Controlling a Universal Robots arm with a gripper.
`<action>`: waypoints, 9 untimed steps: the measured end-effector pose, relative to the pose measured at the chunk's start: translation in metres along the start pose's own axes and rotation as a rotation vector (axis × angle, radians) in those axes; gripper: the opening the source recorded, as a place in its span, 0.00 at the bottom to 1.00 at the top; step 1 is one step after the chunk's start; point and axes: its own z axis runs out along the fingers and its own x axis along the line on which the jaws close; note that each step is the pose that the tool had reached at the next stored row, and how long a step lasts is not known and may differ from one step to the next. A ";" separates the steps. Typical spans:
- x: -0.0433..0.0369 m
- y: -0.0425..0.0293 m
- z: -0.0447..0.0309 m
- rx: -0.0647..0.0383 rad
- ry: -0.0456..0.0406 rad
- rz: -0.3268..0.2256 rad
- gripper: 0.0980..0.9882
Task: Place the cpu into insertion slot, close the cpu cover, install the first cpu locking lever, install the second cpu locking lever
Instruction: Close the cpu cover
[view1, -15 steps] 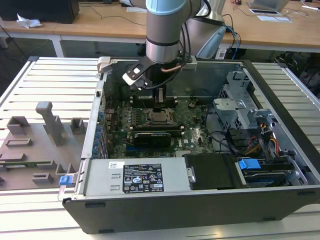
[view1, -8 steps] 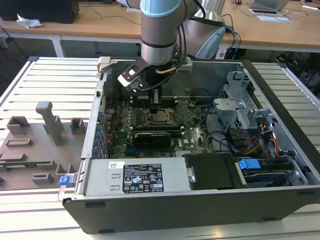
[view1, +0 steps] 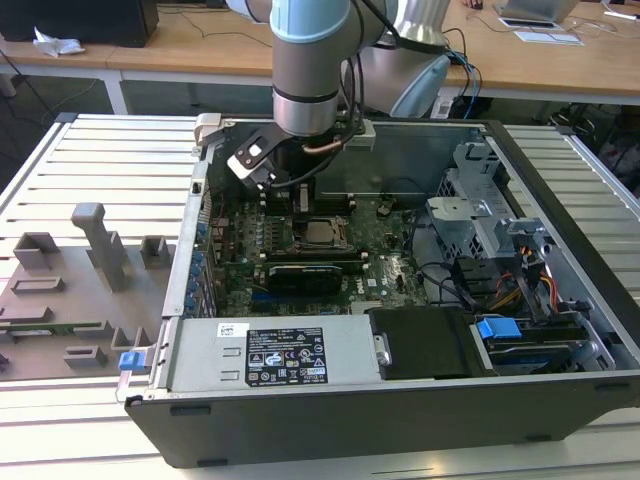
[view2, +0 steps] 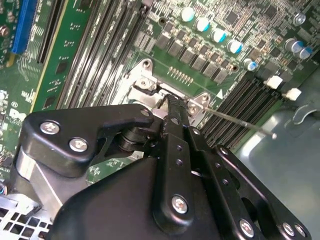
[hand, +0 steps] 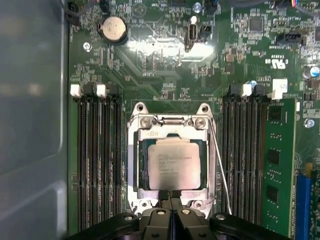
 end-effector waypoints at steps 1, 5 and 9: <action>0.0000 -0.0009 0.0007 0.000 0.0000 0.000 0.01; 0.0001 -0.0046 0.0036 0.000 0.0000 0.000 0.01; 0.0000 0.0007 0.0038 0.000 0.0003 -0.002 0.01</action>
